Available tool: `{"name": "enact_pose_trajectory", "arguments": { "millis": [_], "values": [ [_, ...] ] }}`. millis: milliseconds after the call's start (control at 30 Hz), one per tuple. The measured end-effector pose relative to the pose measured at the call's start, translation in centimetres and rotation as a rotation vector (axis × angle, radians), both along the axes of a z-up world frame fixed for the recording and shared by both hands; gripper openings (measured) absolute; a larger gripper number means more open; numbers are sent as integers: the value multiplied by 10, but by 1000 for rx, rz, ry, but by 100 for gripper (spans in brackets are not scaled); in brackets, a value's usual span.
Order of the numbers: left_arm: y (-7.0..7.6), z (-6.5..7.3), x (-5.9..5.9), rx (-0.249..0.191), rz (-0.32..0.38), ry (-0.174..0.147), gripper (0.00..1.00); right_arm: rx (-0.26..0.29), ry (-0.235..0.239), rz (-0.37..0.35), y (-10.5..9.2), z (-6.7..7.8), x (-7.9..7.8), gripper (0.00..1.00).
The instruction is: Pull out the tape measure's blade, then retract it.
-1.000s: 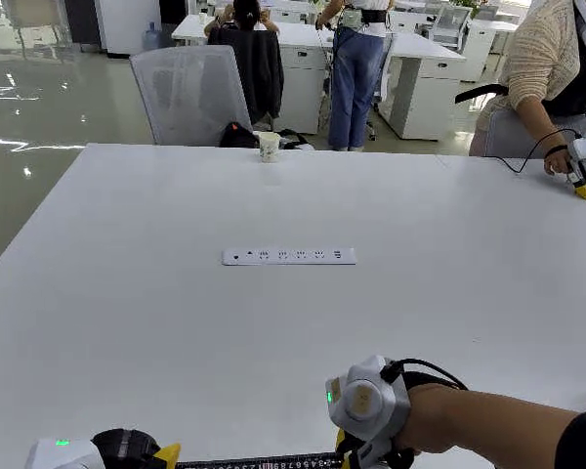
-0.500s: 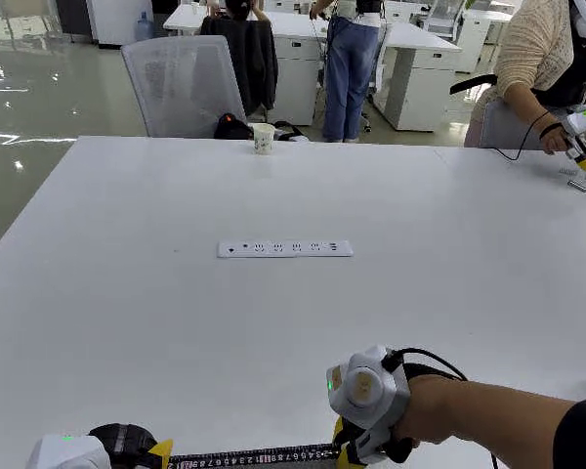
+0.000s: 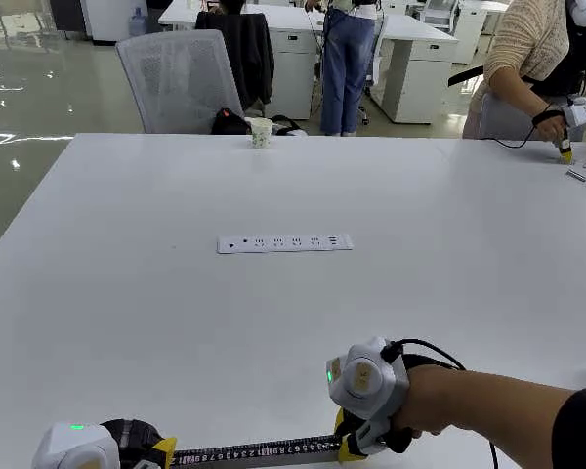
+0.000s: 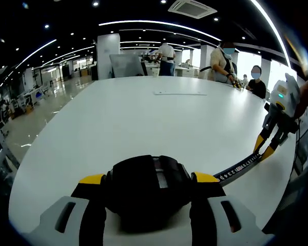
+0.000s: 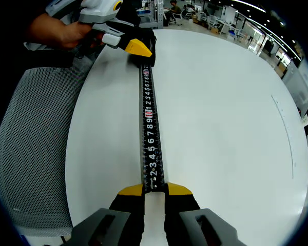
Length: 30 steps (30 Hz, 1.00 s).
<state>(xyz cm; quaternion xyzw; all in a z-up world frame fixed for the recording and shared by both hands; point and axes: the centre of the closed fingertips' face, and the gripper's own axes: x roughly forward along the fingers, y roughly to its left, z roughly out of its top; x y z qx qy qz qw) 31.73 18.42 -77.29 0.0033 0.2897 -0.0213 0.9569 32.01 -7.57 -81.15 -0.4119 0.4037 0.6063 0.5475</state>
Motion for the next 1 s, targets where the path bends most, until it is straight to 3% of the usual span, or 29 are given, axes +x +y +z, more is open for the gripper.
{"name": "enact_pose_trajectory", "arguments": {
  "millis": [1000],
  "values": [
    [0, -2, -1, -5, -16, 41, 61, -20, -6, 13, 8, 0, 0, 11]
  ]
}}
